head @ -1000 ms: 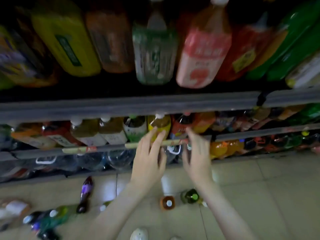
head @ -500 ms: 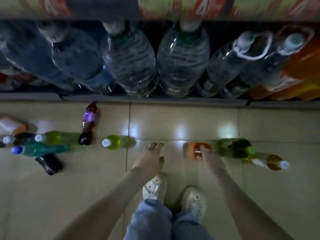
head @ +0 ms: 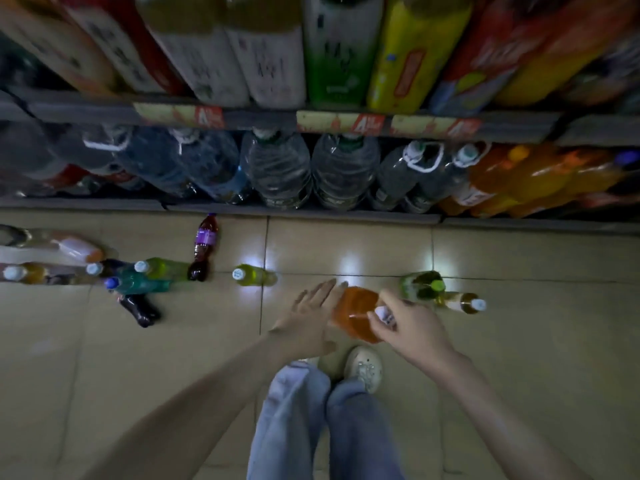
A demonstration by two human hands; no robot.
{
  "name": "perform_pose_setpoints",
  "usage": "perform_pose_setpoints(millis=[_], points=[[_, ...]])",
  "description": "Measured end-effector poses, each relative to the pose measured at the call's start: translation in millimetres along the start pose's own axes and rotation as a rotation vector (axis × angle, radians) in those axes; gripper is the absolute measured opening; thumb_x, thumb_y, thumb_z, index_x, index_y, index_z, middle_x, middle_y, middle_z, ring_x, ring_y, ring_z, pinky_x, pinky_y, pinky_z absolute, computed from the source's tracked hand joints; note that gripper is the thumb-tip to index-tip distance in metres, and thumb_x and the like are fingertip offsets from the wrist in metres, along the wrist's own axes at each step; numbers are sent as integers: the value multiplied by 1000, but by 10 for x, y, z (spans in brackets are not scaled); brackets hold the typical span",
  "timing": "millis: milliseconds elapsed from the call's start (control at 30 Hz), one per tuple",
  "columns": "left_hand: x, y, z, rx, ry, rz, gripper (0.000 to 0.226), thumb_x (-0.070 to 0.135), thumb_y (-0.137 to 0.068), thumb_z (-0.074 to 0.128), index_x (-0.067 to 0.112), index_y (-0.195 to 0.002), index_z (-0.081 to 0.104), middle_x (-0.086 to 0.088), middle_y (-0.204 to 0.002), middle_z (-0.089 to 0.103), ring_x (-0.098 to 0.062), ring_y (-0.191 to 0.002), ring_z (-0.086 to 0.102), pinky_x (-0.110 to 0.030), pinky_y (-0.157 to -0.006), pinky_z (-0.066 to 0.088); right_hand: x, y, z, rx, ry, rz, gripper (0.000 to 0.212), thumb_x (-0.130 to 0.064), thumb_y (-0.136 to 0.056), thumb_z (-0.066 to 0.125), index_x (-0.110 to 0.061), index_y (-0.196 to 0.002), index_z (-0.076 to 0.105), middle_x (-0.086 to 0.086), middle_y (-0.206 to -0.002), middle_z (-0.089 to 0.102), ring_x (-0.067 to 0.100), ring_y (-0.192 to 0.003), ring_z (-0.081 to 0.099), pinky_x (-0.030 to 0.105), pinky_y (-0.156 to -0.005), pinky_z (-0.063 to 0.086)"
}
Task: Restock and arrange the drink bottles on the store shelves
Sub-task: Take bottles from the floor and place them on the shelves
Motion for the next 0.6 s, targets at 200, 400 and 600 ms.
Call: perform_pose_setpoints(millis=[200,400,600], points=[[973,1138,-1765,286,233,119,93,48,-55,84,23,-132,40,6,-122,46,-14,-106,53,-32,-88,47,-1053,1171,-1922,237,-231,-87,22,-41,-84,64,-29,-81,45,-9,-70,61,15,-66,57,30,-61,44],[1739,2034,-2851,415,343,114,77,43,-52,86,34,-113,41,14,-112,44,-7,-98,54,-32,-85,48,-1625,1849,-3142,375,-477,-245,13,-35,-85,68,-32,-89,56,-20,-79,61,0,-70,56,21,-63,41],[1848,2513,-3390,579,465,135,76,41,-47,80,38,-113,41,15,-113,50,-5,-100,56,-34,-85,51,-1956,1997,-3540,374,-436,-290,54,-47,-68,79,-51,-110,45,-20,-106,49,-2,-93,51,17,-78,40]])
Point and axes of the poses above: each hand's wrist, its own y-axis away from the middle knuckle, its own z-axis out of the palm, x = y × z, the point moved 9 cm from there along -y, towards the middle knuckle
